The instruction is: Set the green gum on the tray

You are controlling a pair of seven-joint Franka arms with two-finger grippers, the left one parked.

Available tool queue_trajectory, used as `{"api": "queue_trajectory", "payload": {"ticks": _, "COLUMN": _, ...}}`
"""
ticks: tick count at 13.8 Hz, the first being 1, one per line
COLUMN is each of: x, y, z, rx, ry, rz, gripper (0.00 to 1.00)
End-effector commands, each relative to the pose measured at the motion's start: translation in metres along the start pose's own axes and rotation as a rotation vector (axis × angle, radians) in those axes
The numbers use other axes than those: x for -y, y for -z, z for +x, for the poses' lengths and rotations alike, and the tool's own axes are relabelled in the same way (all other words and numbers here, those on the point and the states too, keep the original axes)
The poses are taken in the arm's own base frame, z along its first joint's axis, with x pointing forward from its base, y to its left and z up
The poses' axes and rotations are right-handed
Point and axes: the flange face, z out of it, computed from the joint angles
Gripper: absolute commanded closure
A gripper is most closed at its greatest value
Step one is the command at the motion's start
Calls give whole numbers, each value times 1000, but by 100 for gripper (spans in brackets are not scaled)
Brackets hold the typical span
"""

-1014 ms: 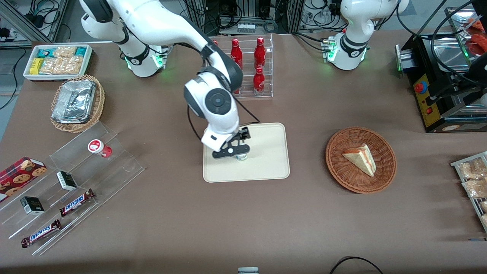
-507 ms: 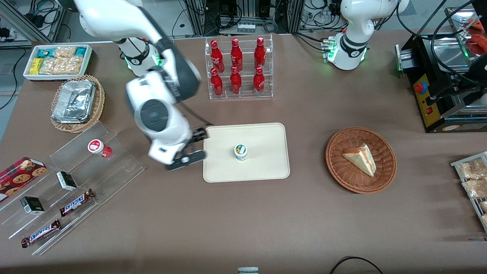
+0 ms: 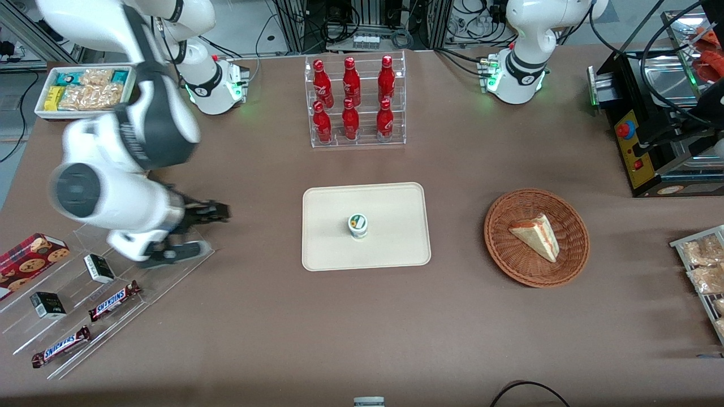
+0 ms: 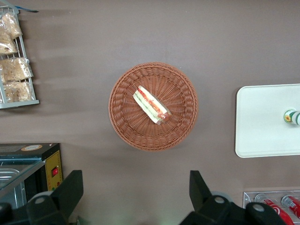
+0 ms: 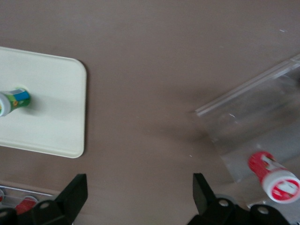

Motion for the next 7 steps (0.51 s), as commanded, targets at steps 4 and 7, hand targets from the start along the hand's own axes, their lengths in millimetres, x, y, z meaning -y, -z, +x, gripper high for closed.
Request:
{"api": "queue_trajectory", "payload": {"ticks": 4, "x": -87, "y": 35, "z": -50, "rx": -39, "ry": -132, "rz": 32, "gripper": 0}}
{"api": "queue_trajectory", "payload": {"ticks": 7, "x": -121, "y": 56, "z": -69, "rx": -62, "ry": -76, "rz": 7, "gripper": 0}}
